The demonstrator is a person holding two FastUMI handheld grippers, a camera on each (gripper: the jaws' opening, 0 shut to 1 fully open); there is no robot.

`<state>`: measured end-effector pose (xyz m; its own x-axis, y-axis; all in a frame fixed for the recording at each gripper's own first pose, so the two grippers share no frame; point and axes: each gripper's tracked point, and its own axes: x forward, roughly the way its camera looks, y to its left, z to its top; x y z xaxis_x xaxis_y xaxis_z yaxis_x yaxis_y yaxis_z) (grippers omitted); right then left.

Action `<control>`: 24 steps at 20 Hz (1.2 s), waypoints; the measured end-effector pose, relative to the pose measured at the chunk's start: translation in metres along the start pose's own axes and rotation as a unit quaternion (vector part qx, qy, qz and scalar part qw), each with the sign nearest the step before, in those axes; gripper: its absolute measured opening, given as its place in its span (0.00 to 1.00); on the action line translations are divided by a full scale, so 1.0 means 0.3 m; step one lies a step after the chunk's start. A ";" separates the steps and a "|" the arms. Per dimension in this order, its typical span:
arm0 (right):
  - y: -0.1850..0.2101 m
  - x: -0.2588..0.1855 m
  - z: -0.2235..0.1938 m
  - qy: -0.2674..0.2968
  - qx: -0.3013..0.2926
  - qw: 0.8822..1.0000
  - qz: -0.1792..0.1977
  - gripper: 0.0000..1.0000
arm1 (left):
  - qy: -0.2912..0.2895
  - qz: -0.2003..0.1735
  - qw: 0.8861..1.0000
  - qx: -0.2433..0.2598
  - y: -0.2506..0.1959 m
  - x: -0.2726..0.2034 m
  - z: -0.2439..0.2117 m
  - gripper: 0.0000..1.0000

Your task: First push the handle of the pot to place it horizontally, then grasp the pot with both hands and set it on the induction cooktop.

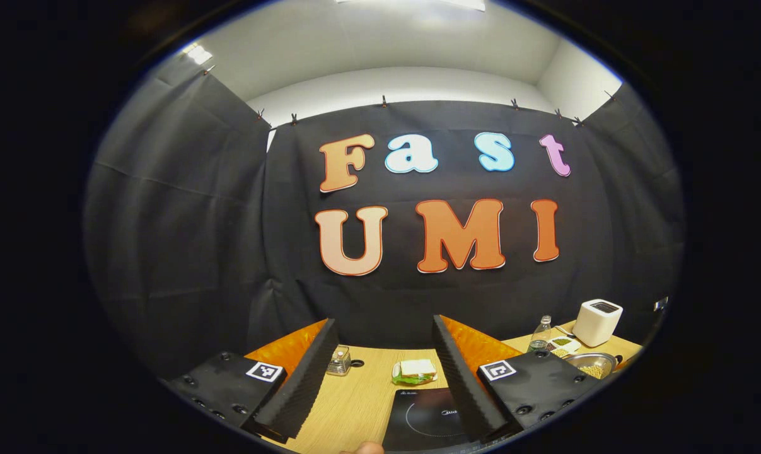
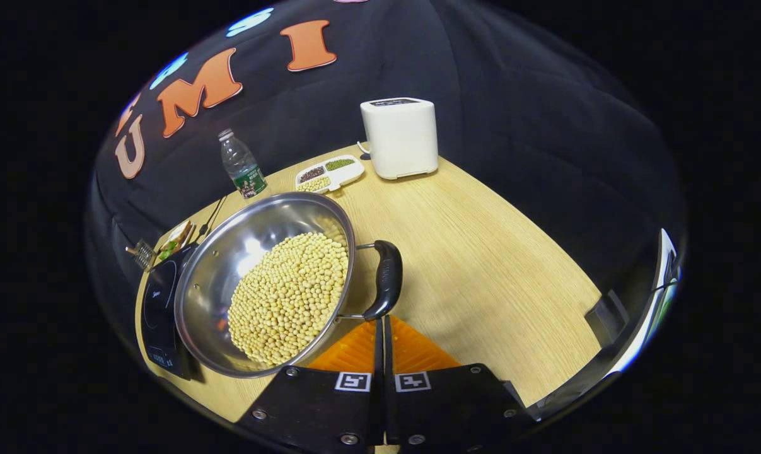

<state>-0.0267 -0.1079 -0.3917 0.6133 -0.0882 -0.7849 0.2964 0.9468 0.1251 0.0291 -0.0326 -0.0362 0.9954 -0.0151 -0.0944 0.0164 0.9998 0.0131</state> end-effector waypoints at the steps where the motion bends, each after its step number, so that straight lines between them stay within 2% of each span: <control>1: 0.000 0.007 0.006 0.001 0.001 1.000 0.000 0.00 | 0.001 0.001 1.000 0.001 0.000 0.003 -0.001 0.99; 19: -0.022 0.165 0.132 0.007 -0.008 1.000 -0.007 0.00 | -0.001 0.005 1.000 0.002 -0.021 0.010 -0.004 0.99; 24: -0.016 0.199 0.166 0.005 0.001 1.000 -0.003 0.00 | 0.007 -0.006 1.000 0.002 -0.063 0.019 -0.049 0.99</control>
<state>0.0449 -0.1331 -0.4089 0.6047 -0.0913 -0.7912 0.3010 0.9459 0.1209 0.0332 -0.0514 -0.0517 0.9938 -0.0260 -0.1086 0.0279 0.9995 0.0163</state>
